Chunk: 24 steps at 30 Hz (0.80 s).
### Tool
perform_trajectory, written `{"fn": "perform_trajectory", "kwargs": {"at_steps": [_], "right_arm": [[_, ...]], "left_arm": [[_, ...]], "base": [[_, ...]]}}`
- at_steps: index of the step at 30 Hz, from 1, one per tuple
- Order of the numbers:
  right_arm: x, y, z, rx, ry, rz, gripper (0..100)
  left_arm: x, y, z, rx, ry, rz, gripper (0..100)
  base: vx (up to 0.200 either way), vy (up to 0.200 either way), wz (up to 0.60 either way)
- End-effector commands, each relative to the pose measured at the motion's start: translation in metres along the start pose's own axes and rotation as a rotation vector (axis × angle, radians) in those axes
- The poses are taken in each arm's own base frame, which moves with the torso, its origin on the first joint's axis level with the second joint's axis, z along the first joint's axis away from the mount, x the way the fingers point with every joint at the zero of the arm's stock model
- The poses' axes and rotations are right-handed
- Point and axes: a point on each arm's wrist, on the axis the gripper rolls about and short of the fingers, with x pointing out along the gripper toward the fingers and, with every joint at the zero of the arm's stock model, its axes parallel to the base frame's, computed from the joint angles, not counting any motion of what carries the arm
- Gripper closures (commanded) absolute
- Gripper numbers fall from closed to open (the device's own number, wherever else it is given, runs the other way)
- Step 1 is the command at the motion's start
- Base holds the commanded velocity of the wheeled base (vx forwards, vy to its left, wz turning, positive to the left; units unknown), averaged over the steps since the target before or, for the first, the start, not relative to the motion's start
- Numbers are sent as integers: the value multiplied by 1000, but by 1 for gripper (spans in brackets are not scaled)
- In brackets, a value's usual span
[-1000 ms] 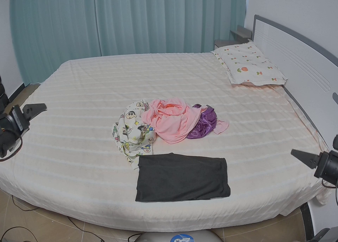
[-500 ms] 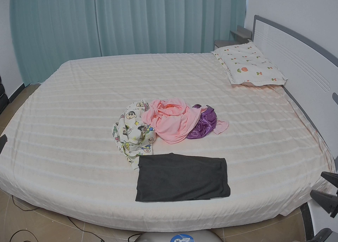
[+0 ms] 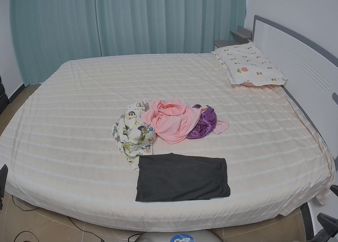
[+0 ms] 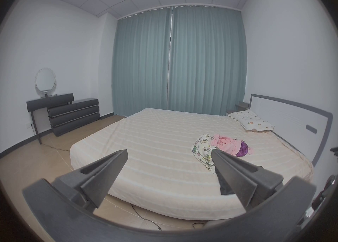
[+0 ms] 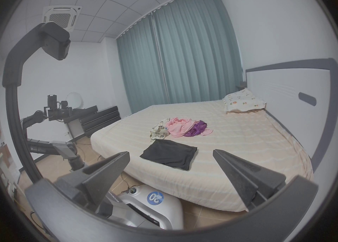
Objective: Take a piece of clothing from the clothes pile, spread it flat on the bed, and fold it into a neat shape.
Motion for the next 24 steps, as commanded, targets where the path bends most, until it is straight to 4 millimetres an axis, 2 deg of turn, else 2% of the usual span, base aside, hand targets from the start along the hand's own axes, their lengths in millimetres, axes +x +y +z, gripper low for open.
{"fn": "perform_trajectory", "kwargs": {"at_steps": [1,3,4,7,12,16,21,24], "right_arm": [[-3,4,-11,-4,-40,-104,0],[-3,5,-18,-12,-49,-125,0],[-4,4,-31,-33,-56,-121,0],[-3,3,-48,-96,-60,-133,0],[0,2,-55,-205,-47,-139,0],[5,-1,-67,-195,-6,-145,0],[6,-2,-66,-176,-18,-178,0],[5,-5,-65,-163,-22,-278,0]], "left_arm": [[-1,2,-17,25,-20,1,0],[-3,2,-22,24,-25,2,0],[-5,4,-32,26,-27,4,0],[-10,5,-41,37,-52,3,0],[-17,5,-43,79,-92,41,0],[-18,4,-47,80,-91,95,0],[-17,4,-65,88,-86,55,0],[-8,4,-83,109,-30,46,0]], "base": [[0,0,0],[0,0,0],[0,0,0],[0,0,0],[0,0,0],[0,0,0],[0,0,0],[0,0,0]]}}
